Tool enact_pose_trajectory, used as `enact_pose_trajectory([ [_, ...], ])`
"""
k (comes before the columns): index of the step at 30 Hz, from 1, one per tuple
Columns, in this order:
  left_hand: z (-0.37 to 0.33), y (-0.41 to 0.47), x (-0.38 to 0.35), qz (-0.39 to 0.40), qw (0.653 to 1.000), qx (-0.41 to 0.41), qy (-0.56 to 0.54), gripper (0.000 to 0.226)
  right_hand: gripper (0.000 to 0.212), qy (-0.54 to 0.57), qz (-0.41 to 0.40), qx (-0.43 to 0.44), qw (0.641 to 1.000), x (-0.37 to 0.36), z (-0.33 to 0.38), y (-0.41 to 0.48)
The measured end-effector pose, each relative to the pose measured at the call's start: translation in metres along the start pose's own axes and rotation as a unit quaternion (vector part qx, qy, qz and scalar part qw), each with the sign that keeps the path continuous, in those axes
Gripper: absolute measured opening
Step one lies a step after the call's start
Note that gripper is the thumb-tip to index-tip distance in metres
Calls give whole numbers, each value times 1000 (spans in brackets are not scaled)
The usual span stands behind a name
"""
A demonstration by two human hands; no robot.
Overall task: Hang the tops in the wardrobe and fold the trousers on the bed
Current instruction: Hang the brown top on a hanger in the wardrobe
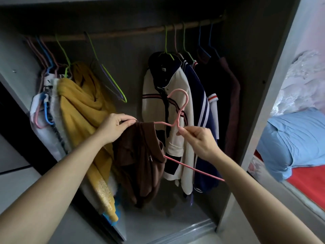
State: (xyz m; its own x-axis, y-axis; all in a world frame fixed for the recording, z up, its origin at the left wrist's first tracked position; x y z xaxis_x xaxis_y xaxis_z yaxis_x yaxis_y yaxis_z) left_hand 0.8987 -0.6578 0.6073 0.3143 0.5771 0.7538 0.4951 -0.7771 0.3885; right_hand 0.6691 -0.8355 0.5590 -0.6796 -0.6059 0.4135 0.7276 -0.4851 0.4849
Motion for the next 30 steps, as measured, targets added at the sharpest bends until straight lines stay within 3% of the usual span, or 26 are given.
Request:
enact_pose_trajectory([
  [5,-30,10,-32,-34,996,-2,-86,13,30,-22,45,-9,999,20,-4,7],
  [7,-40,16,-38,-55,994,-14,-97,13,32,-13,18,-9,1000,30,-10,4],
  [11,-46,10,-27,-246,968,-38,21,17,34,11,-81,-52,995,61,-29,-4],
  [13,-41,-3,-33,-294,955,-16,31,14,35,39,-107,-64,991,72,-34,-10],
  [15,-23,-7,-56,-229,972,46,12,23,37,52,-128,-69,988,80,-33,-13],
  [19,-1,3,-102,-44,986,161,4,67,38,81,-139,-75,984,88,-32,-13],
  [25,-20,34,-108,-84,980,162,-83,38,37,76,-141,-67,985,89,-35,-14],
  [30,-27,45,-76,-223,953,170,-116,24,36,69,-174,-58,980,95,-49,-17],
])
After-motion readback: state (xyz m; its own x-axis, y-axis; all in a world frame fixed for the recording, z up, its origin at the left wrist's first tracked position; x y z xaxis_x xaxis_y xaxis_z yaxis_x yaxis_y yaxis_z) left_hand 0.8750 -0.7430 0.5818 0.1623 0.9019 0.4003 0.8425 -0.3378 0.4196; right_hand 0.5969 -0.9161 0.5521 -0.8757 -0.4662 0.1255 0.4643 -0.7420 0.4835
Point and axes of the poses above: each hand's wrist, its own y-axis towards the middle knuckle, its own x-axis out of the back of the hand, z = x × y, the point moved 6 cm from there along y, towards the middle knuckle
